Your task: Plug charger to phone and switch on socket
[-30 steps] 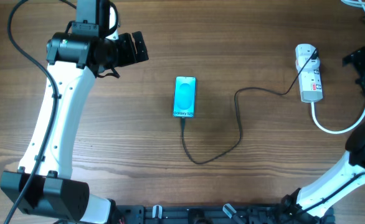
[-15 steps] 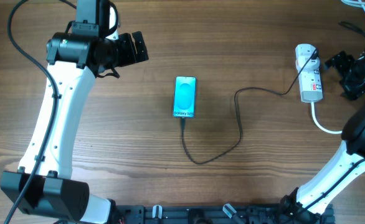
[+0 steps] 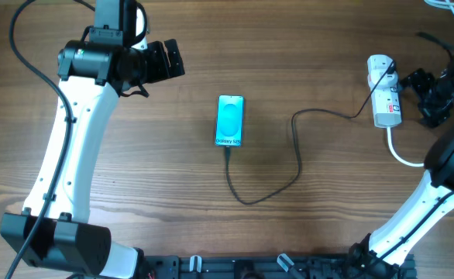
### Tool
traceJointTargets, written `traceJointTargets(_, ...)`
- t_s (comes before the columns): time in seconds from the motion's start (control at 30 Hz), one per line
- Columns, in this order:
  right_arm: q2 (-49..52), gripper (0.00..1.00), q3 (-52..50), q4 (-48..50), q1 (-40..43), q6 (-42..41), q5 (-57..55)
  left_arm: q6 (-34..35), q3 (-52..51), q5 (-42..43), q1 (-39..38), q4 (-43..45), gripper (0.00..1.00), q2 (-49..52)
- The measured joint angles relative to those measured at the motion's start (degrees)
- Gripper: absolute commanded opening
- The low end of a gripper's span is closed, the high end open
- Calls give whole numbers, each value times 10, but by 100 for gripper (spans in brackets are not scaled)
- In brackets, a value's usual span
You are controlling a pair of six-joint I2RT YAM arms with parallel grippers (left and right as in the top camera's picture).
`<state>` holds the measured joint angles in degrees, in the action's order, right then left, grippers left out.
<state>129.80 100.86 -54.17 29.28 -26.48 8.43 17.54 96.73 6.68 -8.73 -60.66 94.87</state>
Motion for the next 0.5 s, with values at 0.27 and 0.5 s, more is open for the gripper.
traceJointTargets(0.27, 1, 99, 1, 3, 1, 0, 6, 0, 0, 0, 0, 0, 100, 0)
traceJointTargets(0.5, 1, 100, 1, 7, -3, 0, 21, 0, 0, 0, 0, 0, 100, 0)
